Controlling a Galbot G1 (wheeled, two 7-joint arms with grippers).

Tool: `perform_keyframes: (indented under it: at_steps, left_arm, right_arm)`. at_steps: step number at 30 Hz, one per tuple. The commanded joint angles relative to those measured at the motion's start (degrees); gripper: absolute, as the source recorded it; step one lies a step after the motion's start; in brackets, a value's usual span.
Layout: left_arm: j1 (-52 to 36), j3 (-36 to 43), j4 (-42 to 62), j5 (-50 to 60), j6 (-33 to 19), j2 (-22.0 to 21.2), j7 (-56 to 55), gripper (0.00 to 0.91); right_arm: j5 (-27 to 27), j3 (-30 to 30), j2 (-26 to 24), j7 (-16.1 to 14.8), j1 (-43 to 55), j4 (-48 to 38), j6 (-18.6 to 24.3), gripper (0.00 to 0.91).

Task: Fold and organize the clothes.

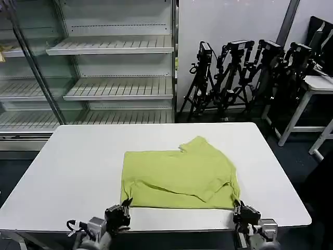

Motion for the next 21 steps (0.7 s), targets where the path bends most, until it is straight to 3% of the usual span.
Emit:
perform_keyframes:
  at_steps: [1,2,3,4,8,12,17,21]
  left_arm:
    - [8.4,-0.7,-5.9,1.3,0.1,1.4,-0.7,0.02]
    - [8.4,-0.8,-5.9,1.3,0.1,1.4,-0.9,0.222]
    - [8.4,-1.0,-6.2,1.2,0.1,1.4,-1.0,0.554]
    - [8.3,-1.0,-6.3,1.2,0.1,1.4,-1.0,0.907]
    - [7.4,-1.7,-6.7,1.2,0.1,1.4,-1.0,0.907]
    - [7.2,-4.2,-8.6,-0.1,0.1,2.1,-1.3,0.907]
    - [5.2,-8.8,-12.4,-10.1,0.2,2.8,-5.8,0.907]
    - [1.6,-10.6,-11.7,-14.7,0.1,4.2,-6.3,0.907]
  right_arm:
    - [-3.8,1.9,0.0,-3.3,-8.3,4.6,1.6,0.0]
    - [-3.9,1.9,0.0,-3.3,-8.6,4.9,1.4,0.181]
    - [-4.2,1.9,0.0,-3.6,-9.0,5.5,1.4,0.695]
    - [-4.3,1.9,0.1,-3.8,-9.1,5.7,1.8,0.907]
    - [-4.1,1.7,0.7,-4.6,-8.8,6.6,5.7,0.907]
    - [-4.4,2.5,1.1,-3.0,-6.6,6.7,9.6,0.907]
    - [-3.3,3.7,1.1,-2.0,-3.6,7.1,9.9,0.907]
    - [-2.1,3.4,0.5,0.6,0.6,5.4,11.2,0.907]
